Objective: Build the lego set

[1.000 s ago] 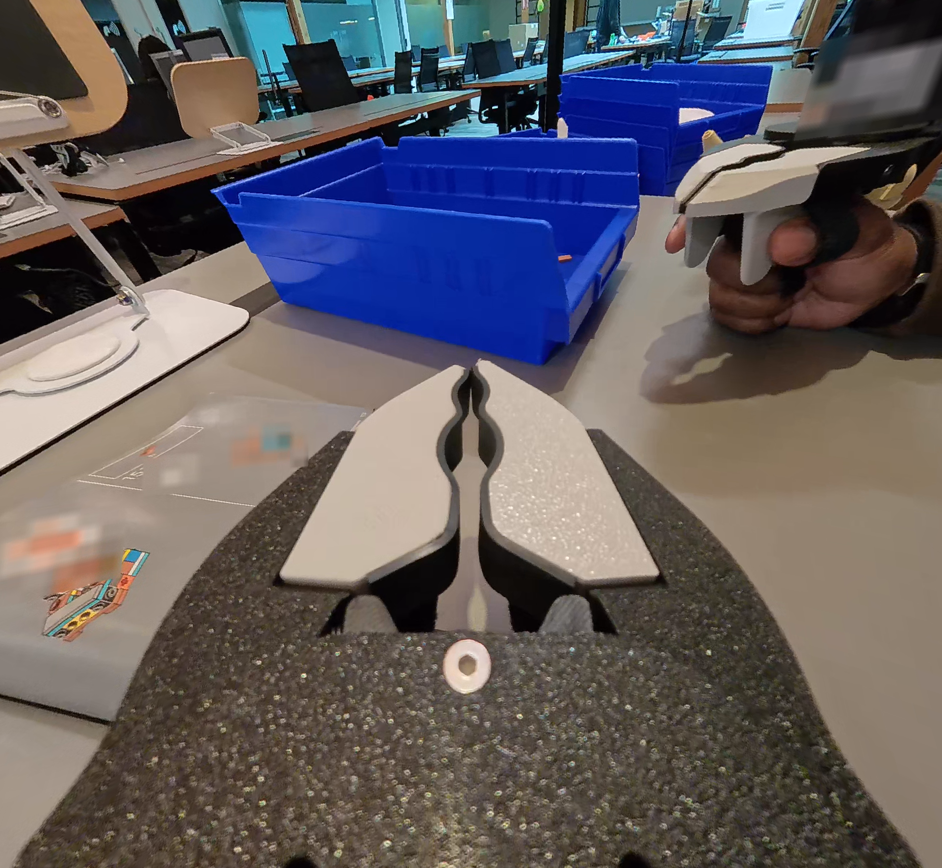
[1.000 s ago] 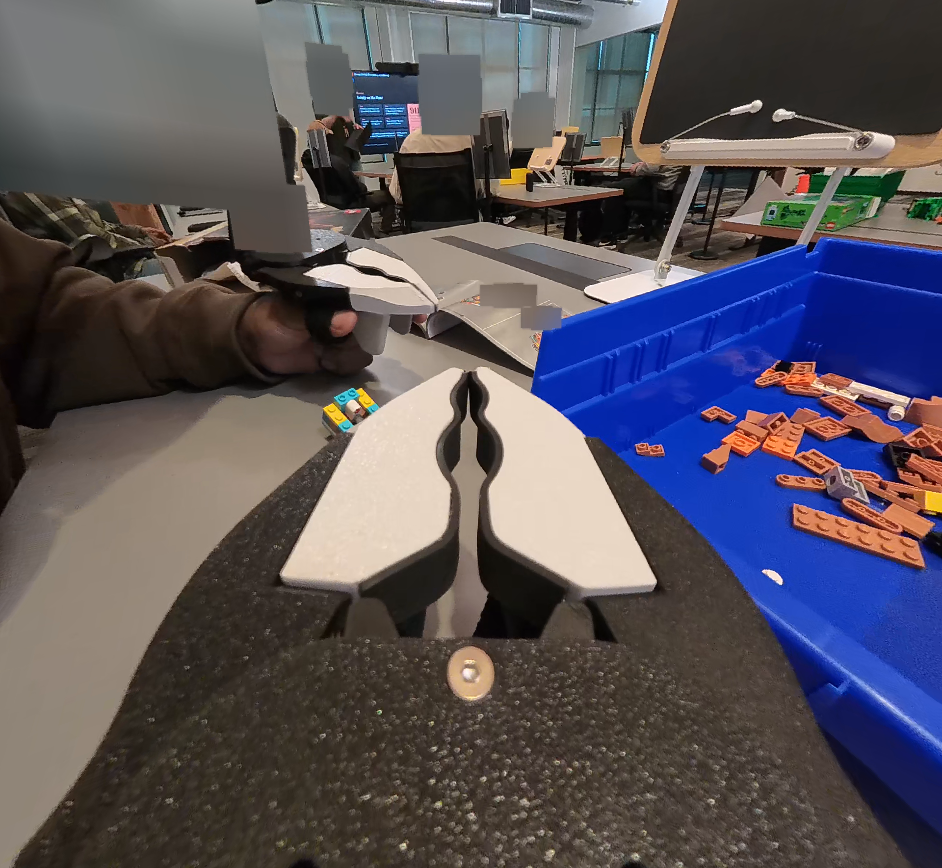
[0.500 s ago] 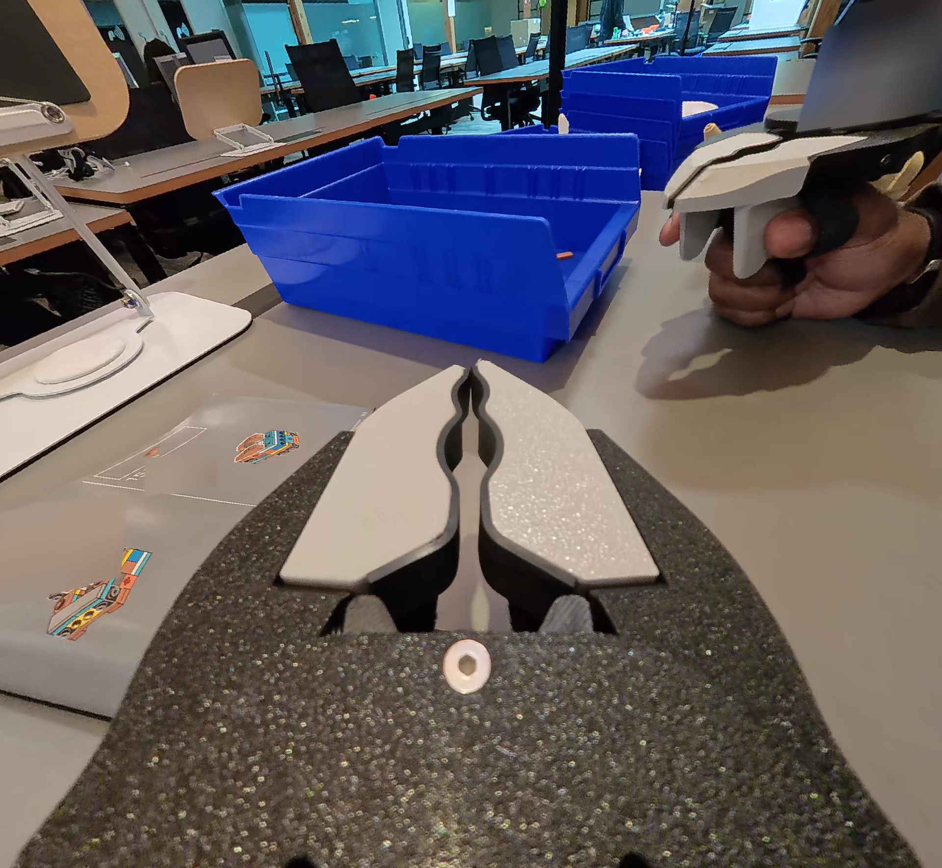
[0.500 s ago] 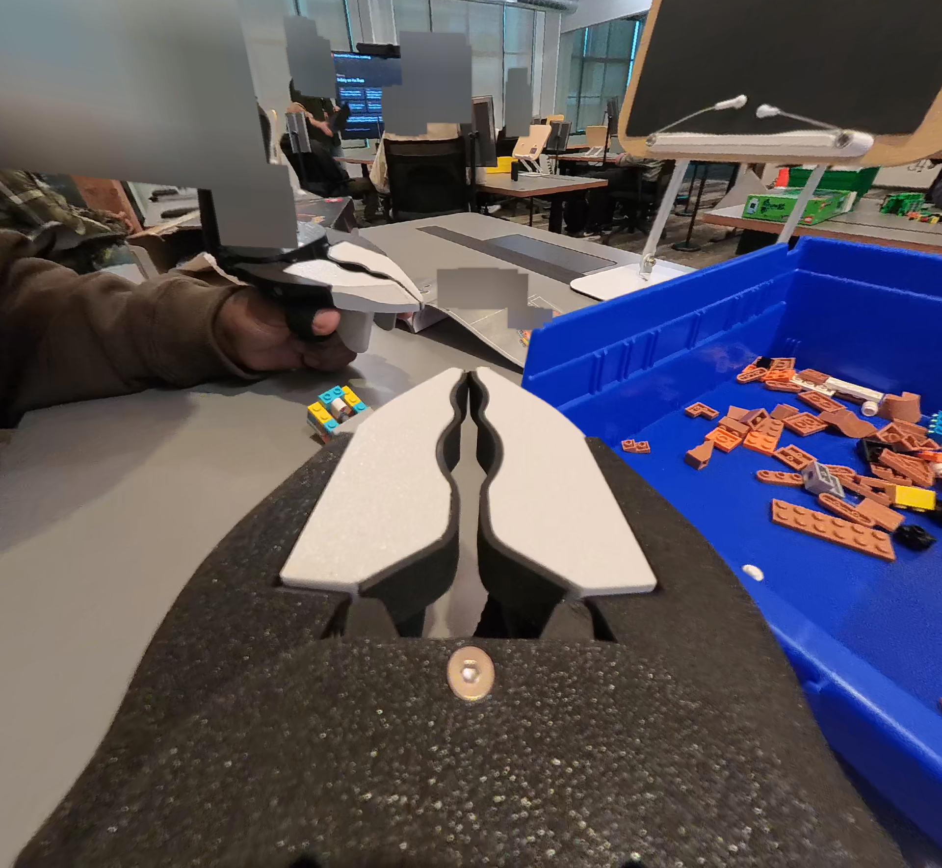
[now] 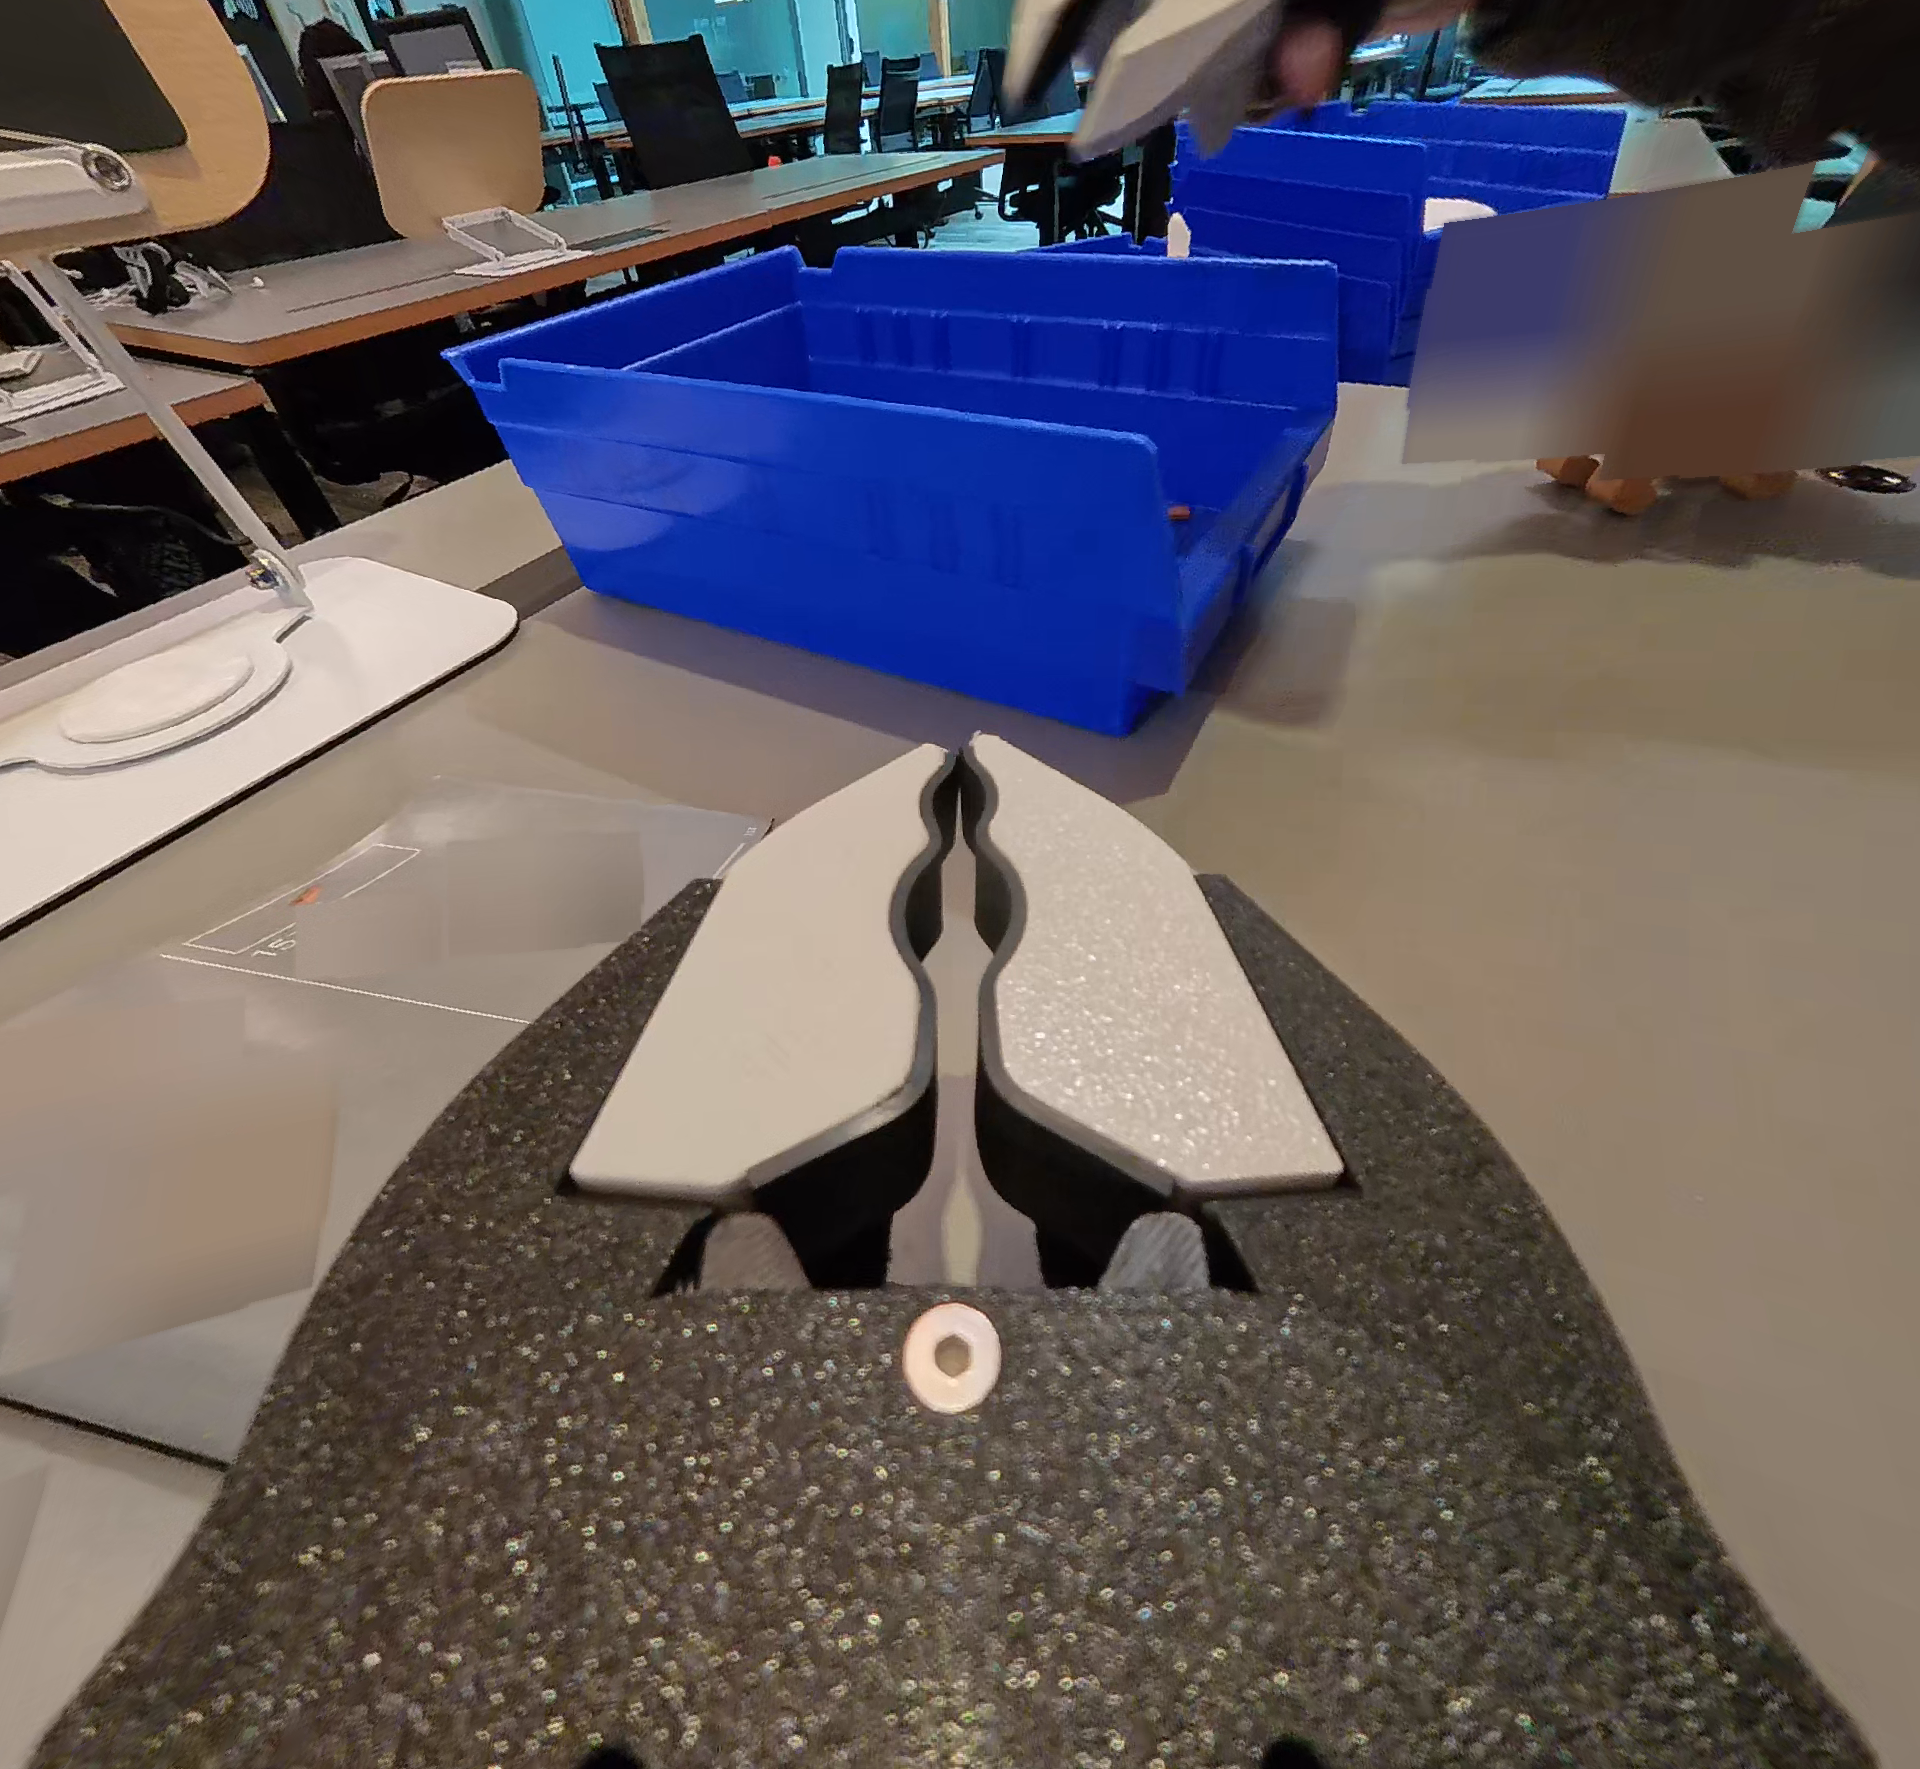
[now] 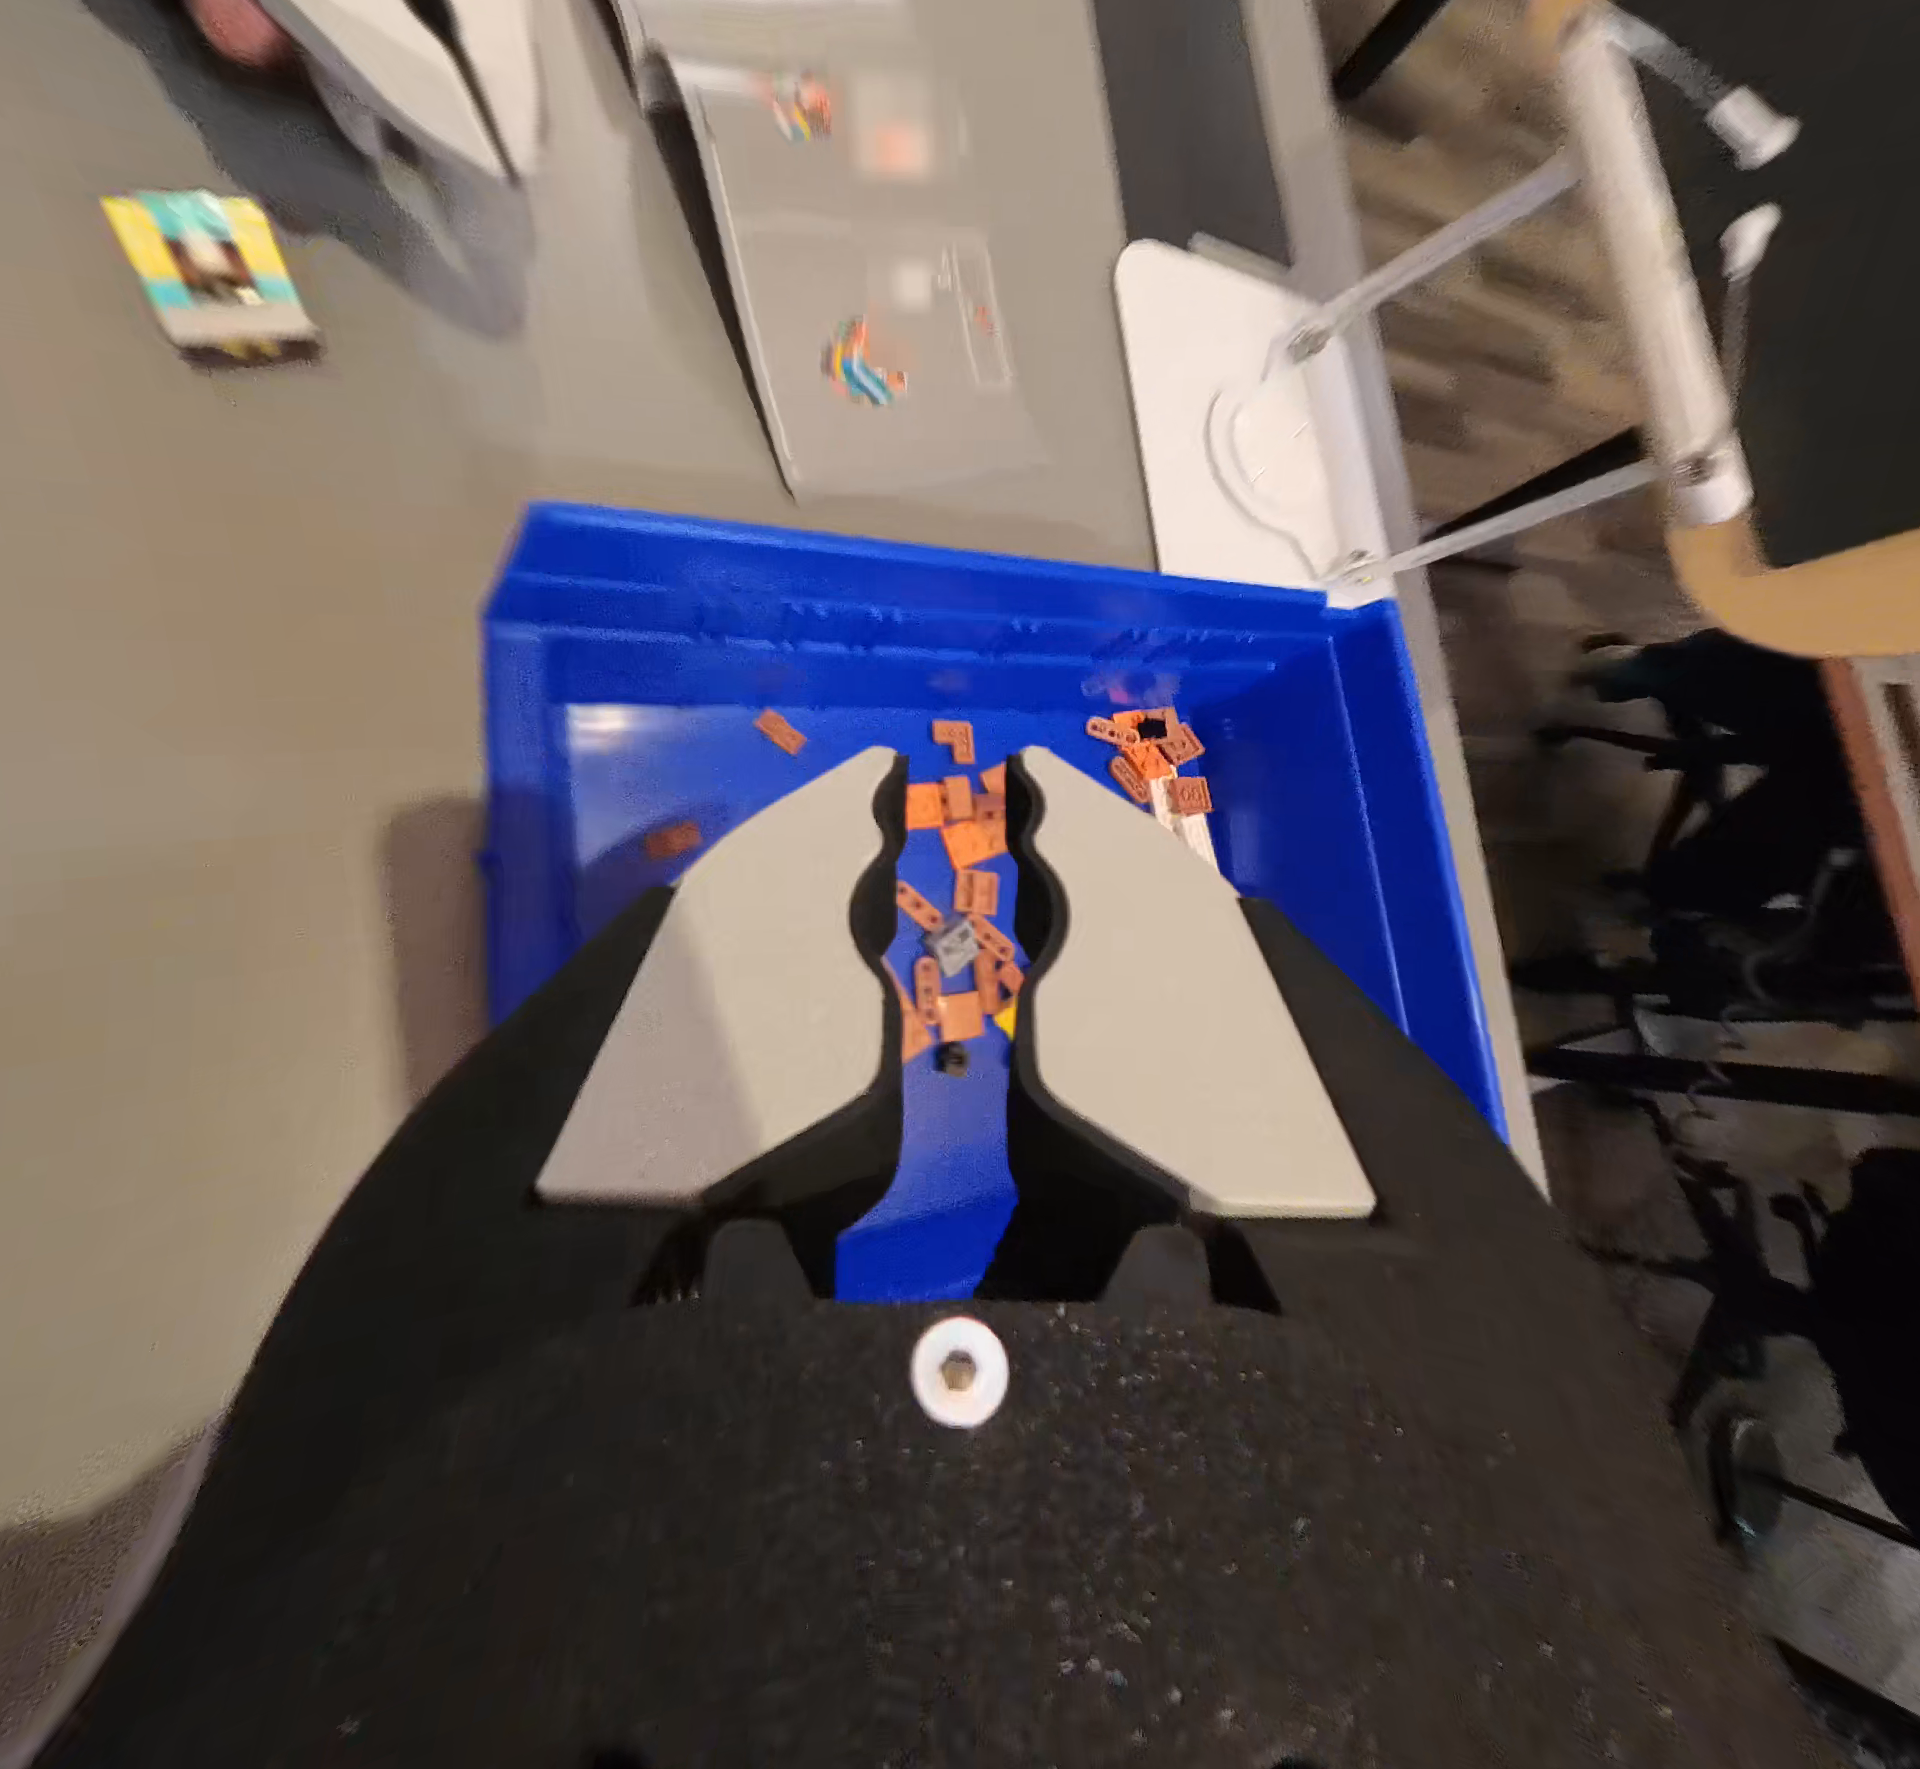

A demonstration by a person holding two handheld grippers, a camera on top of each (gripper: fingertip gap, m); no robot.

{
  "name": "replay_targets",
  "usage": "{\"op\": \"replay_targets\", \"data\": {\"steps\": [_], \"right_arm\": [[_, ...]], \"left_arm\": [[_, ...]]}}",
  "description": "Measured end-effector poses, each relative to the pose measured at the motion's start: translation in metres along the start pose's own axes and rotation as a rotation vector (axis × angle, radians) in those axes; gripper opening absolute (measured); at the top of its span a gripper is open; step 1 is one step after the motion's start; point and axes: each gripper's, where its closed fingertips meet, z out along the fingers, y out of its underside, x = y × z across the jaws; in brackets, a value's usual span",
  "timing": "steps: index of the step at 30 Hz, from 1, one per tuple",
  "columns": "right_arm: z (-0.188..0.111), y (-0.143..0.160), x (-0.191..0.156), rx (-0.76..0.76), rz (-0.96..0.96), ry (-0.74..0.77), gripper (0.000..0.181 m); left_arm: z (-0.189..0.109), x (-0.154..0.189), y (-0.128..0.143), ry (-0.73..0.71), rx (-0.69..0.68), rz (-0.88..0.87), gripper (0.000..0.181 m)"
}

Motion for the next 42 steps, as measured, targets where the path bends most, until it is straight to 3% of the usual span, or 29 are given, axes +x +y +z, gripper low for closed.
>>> {"op": "replay_targets", "data": {"steps": [4,8,13,19,25,36,42], "right_arm": [[0.056,0.033,0.037,-0.143,-0.016,-0.187,0.021],[0.111,0.063,0.049,-0.287,-0.005,-0.332,0.02],[0.146,0.084,0.052,-0.376,-0.027,-0.403,0.021],[0.16,0.093,0.055,-0.394,-0.08,-0.4,0.021],[0.168,0.081,0.061,-0.305,-0.156,-0.347,0.02],[0.182,0.094,0.06,-0.389,-0.203,-0.413,0.023],[0.184,0.096,0.064,-0.414,-0.205,-0.379,0.006]], "left_arm": [[0.002,-0.002,0.0,-0.005,0.0,-0.006,0.0],[0.001,-0.004,-0.001,-0.006,0.008,-0.028,0.0],[0.0,-0.007,-0.002,0.0,0.018,-0.066,0.0],[0.0,-0.009,-0.002,0.002,0.018,-0.082,0.0],[-0.001,-0.008,-0.004,0.002,0.032,-0.074,0.0],[-0.002,-0.007,-0.004,0.001,0.034,-0.062,0.0],[-0.002,-0.008,-0.004,-0.002,0.034,-0.068,0.0]]}}
